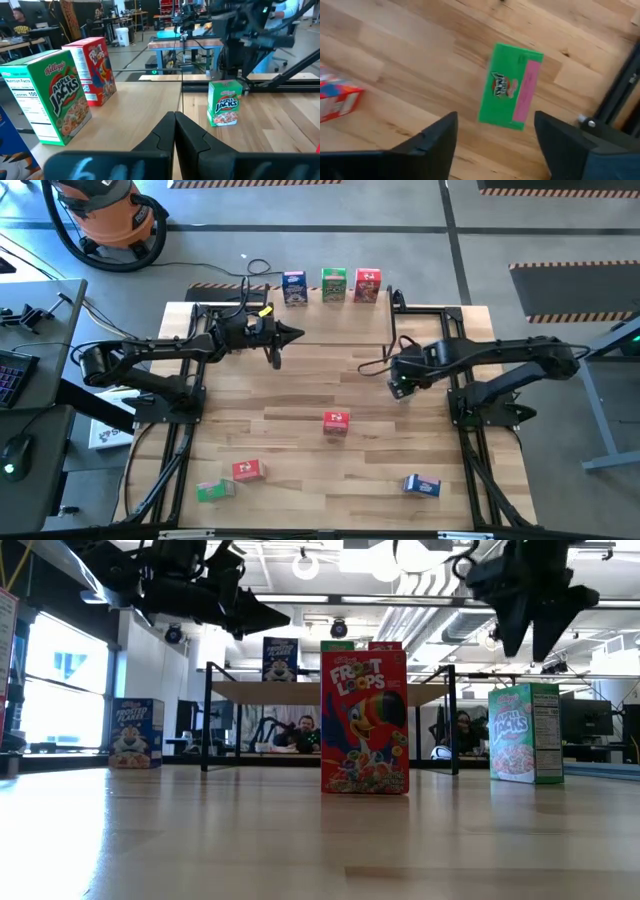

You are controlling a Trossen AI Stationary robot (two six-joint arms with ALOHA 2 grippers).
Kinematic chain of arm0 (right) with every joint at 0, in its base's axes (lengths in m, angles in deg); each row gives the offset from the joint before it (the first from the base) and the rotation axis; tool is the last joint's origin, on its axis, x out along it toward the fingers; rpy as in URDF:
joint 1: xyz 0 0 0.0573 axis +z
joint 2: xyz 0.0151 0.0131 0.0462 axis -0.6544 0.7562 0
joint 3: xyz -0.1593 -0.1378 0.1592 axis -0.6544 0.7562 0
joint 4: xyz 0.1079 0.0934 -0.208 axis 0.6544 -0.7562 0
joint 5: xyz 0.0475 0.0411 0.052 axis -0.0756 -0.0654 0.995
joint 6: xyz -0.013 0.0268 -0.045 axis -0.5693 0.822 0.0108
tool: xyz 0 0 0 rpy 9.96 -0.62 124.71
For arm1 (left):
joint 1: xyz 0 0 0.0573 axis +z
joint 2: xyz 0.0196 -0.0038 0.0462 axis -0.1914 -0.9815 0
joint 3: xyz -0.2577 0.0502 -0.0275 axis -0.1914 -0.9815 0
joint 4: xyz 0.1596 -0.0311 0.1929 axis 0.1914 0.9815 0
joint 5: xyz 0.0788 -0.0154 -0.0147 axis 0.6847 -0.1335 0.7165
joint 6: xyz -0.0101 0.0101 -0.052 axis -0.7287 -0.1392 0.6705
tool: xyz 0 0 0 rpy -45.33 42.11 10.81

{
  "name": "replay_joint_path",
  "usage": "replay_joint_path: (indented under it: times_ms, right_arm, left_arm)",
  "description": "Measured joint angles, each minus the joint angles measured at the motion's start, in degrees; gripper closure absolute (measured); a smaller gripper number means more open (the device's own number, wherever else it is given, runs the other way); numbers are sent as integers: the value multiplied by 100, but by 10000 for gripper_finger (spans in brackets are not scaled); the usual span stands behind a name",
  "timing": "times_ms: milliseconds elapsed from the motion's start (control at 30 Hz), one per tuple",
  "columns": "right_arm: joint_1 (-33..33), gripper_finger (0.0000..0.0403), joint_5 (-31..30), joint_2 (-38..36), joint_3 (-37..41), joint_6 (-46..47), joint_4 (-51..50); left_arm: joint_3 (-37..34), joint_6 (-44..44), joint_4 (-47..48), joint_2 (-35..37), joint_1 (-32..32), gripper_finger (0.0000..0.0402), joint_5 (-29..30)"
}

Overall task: Stack cereal on shelf
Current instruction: Adjust the bottom green cereal box on the shelf

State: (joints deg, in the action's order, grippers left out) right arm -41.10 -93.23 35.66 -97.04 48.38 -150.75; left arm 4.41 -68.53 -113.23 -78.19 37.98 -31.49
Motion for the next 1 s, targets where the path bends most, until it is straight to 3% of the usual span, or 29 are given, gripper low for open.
replay_joint_path:
  times_ms: [133,467,1000]
  right_arm:
    - [-331,132,93,289,0,-221,5]
    - [-942,130,267,901,0,-773,59]
    - [-960,130,607,1148,0,-922,514]
  left_arm:
    - [0,1,2,0,-1,401,0]
    - [0,41,33,0,-1,401,-42]
    - [0,43,116,0,-1,402,-46]
